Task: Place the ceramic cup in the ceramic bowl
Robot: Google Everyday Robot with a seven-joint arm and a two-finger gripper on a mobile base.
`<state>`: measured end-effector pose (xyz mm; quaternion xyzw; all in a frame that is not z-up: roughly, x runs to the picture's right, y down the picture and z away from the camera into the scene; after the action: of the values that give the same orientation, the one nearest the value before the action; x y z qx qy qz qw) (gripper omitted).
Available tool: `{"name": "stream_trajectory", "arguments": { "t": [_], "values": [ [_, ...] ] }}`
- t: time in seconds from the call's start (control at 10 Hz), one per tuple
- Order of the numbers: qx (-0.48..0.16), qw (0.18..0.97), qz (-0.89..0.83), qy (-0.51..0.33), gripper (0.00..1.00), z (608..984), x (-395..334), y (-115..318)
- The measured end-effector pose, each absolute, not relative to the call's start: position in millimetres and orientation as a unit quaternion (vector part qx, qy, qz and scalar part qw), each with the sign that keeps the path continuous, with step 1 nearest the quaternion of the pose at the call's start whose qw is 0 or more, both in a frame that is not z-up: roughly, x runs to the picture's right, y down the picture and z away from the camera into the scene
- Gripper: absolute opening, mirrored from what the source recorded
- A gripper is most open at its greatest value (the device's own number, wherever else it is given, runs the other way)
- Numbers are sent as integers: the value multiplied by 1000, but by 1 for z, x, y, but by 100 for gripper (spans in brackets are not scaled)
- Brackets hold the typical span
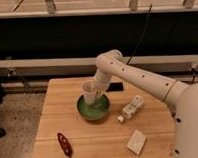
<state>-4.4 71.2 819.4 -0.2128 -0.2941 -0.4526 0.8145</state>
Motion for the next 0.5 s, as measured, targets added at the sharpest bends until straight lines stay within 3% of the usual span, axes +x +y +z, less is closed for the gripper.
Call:
{"name": "stream_trajectory", "arguments": {
  "t": [0.3,0.5],
  "values": [
    [-215,814,-451,-295,24,820,-3,73],
    [-216,815,-450,-295,41,820,-1,73]
  ]
}}
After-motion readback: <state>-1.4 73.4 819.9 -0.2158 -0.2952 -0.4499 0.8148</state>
